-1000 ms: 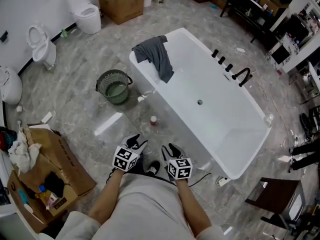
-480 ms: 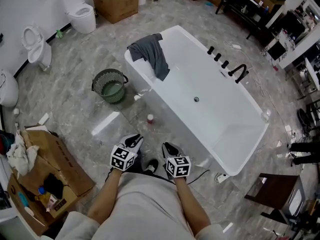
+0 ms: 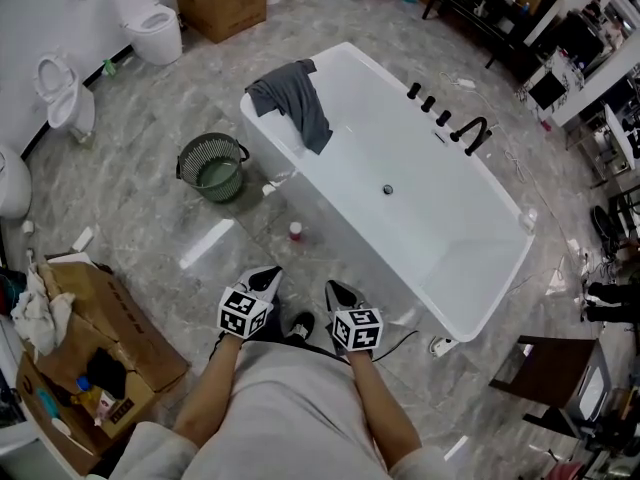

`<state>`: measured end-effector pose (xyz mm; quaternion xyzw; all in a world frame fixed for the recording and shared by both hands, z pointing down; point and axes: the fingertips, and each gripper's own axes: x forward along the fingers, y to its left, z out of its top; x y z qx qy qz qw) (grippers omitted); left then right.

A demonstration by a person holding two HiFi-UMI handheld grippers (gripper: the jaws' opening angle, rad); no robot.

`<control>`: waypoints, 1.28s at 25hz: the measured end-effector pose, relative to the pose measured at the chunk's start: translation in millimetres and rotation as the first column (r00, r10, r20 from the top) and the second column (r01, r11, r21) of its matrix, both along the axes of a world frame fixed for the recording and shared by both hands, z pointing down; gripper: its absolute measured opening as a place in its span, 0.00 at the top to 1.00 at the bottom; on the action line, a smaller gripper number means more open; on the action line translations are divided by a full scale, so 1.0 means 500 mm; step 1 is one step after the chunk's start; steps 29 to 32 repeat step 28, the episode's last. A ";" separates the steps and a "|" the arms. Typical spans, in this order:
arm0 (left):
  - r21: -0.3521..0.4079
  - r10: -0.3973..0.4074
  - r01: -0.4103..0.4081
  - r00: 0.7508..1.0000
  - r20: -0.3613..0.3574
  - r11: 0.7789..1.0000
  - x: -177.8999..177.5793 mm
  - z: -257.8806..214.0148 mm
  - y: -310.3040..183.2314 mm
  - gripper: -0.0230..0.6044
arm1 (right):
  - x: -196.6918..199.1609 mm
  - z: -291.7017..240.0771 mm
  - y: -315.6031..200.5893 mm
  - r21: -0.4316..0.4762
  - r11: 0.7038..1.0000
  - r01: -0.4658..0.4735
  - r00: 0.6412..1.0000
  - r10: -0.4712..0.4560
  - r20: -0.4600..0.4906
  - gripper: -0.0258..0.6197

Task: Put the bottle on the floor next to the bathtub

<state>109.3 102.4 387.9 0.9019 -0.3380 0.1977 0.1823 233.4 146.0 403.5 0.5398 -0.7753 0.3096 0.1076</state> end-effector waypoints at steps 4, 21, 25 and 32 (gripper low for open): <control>-0.002 0.004 -0.004 1.000 0.009 1.000 0.001 0.002 -0.001 0.87 | 0.001 -0.002 -0.001 0.007 1.000 0.004 1.000 -0.004 -0.012 0.96; -0.013 -0.023 0.023 1.000 0.004 1.000 0.002 0.002 -0.002 0.87 | -0.005 -0.002 0.003 0.018 0.999 0.032 0.999 -0.032 -0.014 0.96; -0.027 -0.021 0.021 1.000 0.008 0.999 0.003 0.007 -0.001 0.87 | -0.008 -0.001 0.002 0.014 0.999 0.038 0.999 -0.038 -0.011 0.96; -0.046 -0.016 0.016 1.000 0.011 0.999 0.013 0.011 0.004 0.87 | -0.003 0.000 0.006 0.006 0.999 0.048 0.999 -0.048 -0.010 0.96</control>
